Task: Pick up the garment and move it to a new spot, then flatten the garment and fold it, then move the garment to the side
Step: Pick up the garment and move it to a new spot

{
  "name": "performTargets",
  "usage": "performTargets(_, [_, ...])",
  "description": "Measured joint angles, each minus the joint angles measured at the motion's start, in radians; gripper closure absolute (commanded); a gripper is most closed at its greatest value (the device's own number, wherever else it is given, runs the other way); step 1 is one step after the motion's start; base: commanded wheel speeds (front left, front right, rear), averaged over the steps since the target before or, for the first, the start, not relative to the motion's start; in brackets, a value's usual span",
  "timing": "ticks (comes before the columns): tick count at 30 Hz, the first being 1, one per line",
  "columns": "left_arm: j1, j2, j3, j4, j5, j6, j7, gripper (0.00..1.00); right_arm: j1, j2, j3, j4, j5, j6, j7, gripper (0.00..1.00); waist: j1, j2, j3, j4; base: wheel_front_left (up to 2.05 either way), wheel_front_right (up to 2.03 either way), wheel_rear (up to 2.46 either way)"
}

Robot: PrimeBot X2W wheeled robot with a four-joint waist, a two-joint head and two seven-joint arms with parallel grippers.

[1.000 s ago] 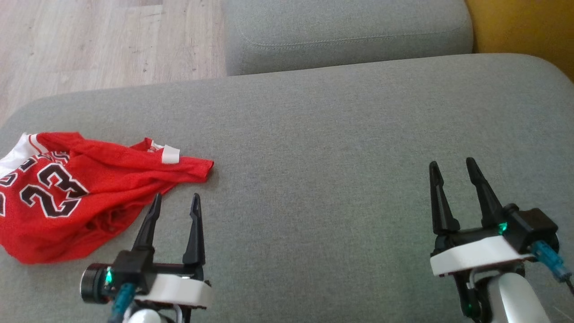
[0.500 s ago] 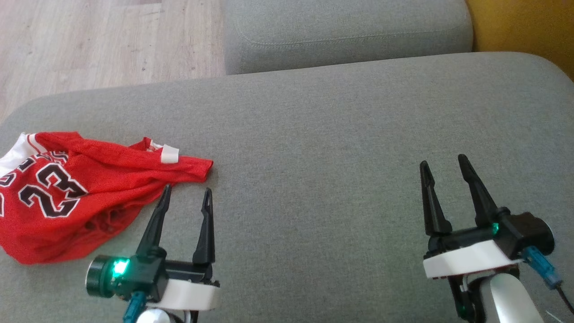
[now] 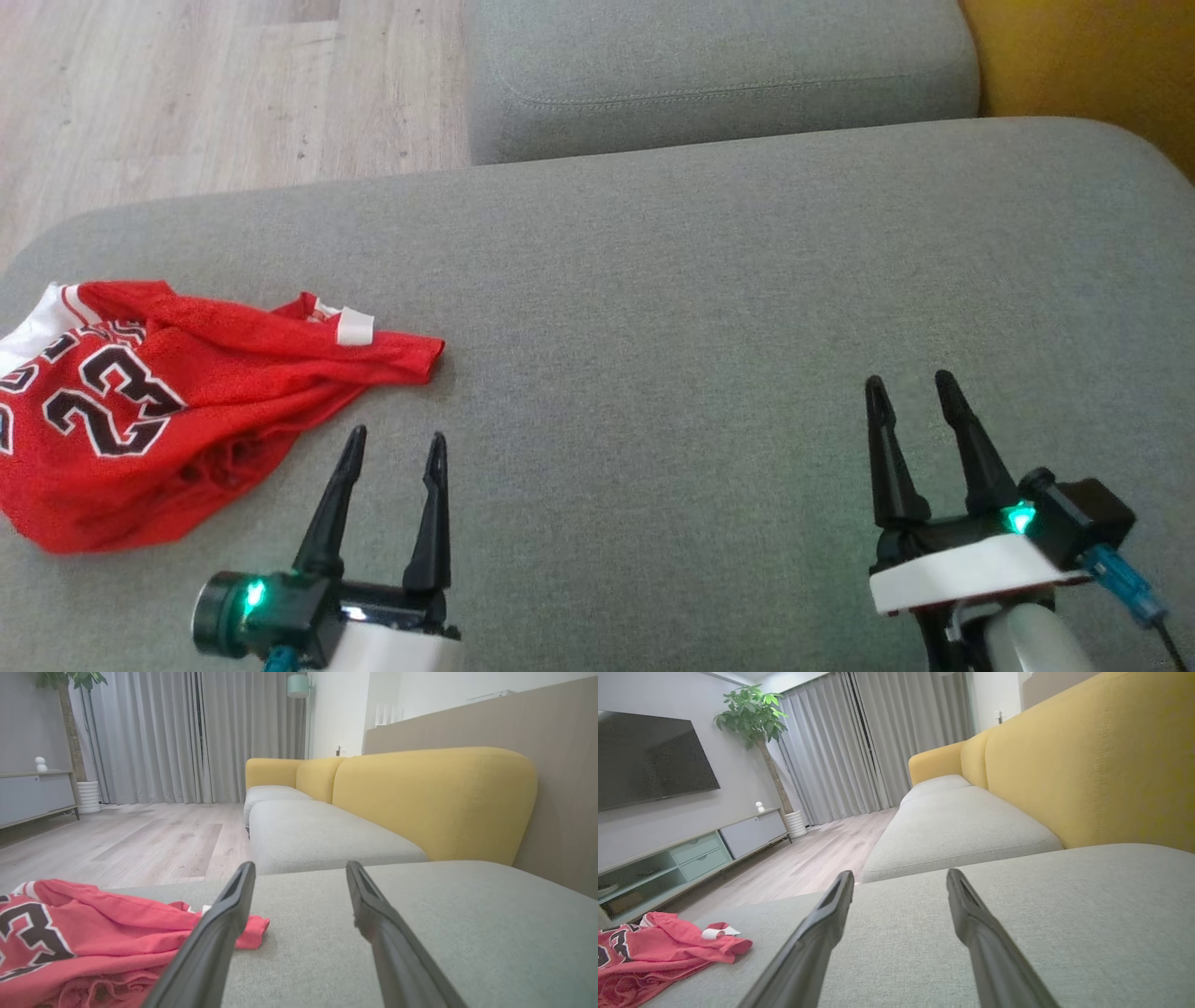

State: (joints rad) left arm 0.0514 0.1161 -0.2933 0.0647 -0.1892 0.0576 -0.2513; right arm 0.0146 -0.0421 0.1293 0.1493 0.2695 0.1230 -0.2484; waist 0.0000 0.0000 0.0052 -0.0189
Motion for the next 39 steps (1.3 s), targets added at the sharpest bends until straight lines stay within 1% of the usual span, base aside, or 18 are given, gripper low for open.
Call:
performTargets(4, [0.007,-0.022,0.025,0.029,0.025,-0.032,-0.001,0.00,0.000,0.000,0.002,0.017,0.003,0.000,-0.001,0.00,0.0000,0.0000,-0.004,0.002,0.00,0.00,0.00])
performTargets(11, [0.007,-0.041,0.069,0.029,0.057,-0.064,-0.001,0.00,-0.001,0.000,0.001,0.023,0.003,0.000,-0.001,0.00,0.0000,0.0000,-0.008,0.006,0.00,0.00,0.00])
performTargets(15, [0.007,-0.052,0.079,0.034,0.067,-0.078,-0.001,0.00,-0.001,0.000,0.010,0.023,0.004,0.000,-0.002,0.00,0.0000,0.0000,-0.009,0.020,0.00,0.00,0.00])
performTargets(19, [0.007,-0.058,0.102,0.044,0.067,-0.080,-0.001,0.00,-0.001,0.000,0.039,0.026,0.008,0.000,-0.002,0.00,0.0000,0.0000,-0.012,0.054,0.00,0.00,0.00])
performTargets(24, [0.007,-0.059,0.137,0.055,0.077,-0.079,-0.001,0.00,0.000,-0.001,0.081,0.026,0.013,0.000,-0.002,0.00,0.0000,0.0000,-0.019,0.120,0.00,0.00,0.00])
performTargets(25, [0.008,-0.059,0.153,0.059,0.083,-0.078,-0.001,0.00,0.001,-0.002,0.102,0.028,0.012,0.000,-0.002,0.00,0.0000,0.0000,-0.023,0.152,0.00,0.00,0.00])
performTargets(28, [0.012,-0.059,0.173,0.058,0.096,-0.074,-0.001,0.00,0.012,-0.002,0.126,0.031,0.013,0.000,-0.002,0.00,0.0000,0.0000,-0.030,0.205,0.00,0.00,0.00])
performTargets(32, [0.030,-0.060,0.190,0.053,0.103,-0.070,-0.001,0.00,0.041,-0.002,0.140,0.032,0.022,0.000,-0.002,0.00,-0.0001,0.0000,-0.039,0.279,0.00,0.00,0.00])
performTargets(39, [0.042,-0.060,0.203,0.043,0.113,-0.077,-0.001,0.00,0.045,-0.002,0.161,0.030,0.030,0.000,-0.002,0.00,0.0000,0.0000,-0.053,0.408,0.00,0.00,0.00])
